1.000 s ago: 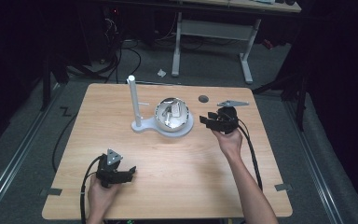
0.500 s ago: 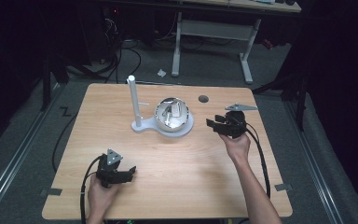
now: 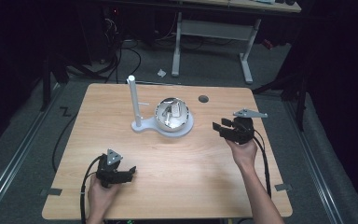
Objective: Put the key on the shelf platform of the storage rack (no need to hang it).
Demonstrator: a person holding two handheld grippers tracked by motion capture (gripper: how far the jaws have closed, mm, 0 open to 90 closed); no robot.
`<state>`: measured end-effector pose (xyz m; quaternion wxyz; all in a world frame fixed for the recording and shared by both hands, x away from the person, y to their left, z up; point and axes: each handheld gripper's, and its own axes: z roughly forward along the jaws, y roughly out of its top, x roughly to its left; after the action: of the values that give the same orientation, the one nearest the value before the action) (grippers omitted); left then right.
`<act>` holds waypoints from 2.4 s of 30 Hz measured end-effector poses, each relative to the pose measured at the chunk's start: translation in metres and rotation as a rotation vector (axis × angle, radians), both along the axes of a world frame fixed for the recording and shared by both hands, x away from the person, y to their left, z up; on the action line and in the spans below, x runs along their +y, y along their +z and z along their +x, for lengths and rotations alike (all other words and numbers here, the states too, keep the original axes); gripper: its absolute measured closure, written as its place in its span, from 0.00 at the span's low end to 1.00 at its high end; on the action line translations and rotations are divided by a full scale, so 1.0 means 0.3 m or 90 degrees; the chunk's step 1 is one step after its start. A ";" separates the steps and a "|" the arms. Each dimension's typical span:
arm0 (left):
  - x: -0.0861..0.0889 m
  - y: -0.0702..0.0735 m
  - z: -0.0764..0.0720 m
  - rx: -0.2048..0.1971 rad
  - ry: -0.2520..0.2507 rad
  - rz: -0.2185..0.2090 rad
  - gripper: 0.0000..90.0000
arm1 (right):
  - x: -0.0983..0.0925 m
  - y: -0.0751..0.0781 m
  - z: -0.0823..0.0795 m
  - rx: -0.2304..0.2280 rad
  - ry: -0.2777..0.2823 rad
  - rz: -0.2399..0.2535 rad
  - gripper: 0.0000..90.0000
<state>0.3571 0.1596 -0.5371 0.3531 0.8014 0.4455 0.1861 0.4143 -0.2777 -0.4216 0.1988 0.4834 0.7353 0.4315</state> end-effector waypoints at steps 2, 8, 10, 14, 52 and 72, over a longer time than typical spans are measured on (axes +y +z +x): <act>0.000 0.000 0.000 0.000 0.000 0.000 0.18 | -0.008 -0.006 -0.009 0.004 -0.002 -0.005 0.57; 0.000 0.000 0.000 0.000 0.000 0.000 0.18 | -0.027 -0.010 -0.043 -0.002 -0.003 0.001 0.57; 0.000 0.000 0.000 0.000 0.000 0.000 0.18 | -0.032 -0.013 -0.053 -0.002 -0.005 -0.001 0.58; 0.000 0.000 0.000 0.000 0.000 0.000 0.18 | -0.045 -0.023 -0.079 -0.004 -0.006 0.010 0.58; 0.000 0.000 0.000 0.000 0.000 0.000 0.18 | -0.060 -0.109 -0.215 -0.008 0.003 0.044 0.57; 0.000 0.000 0.000 0.000 0.000 0.000 0.18 | -0.026 -0.206 -0.229 0.023 0.010 0.031 0.57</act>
<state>0.3571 0.1595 -0.5371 0.3531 0.8013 0.4457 0.1860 0.3455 -0.2854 -0.4834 0.1706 0.4901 0.7315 0.4422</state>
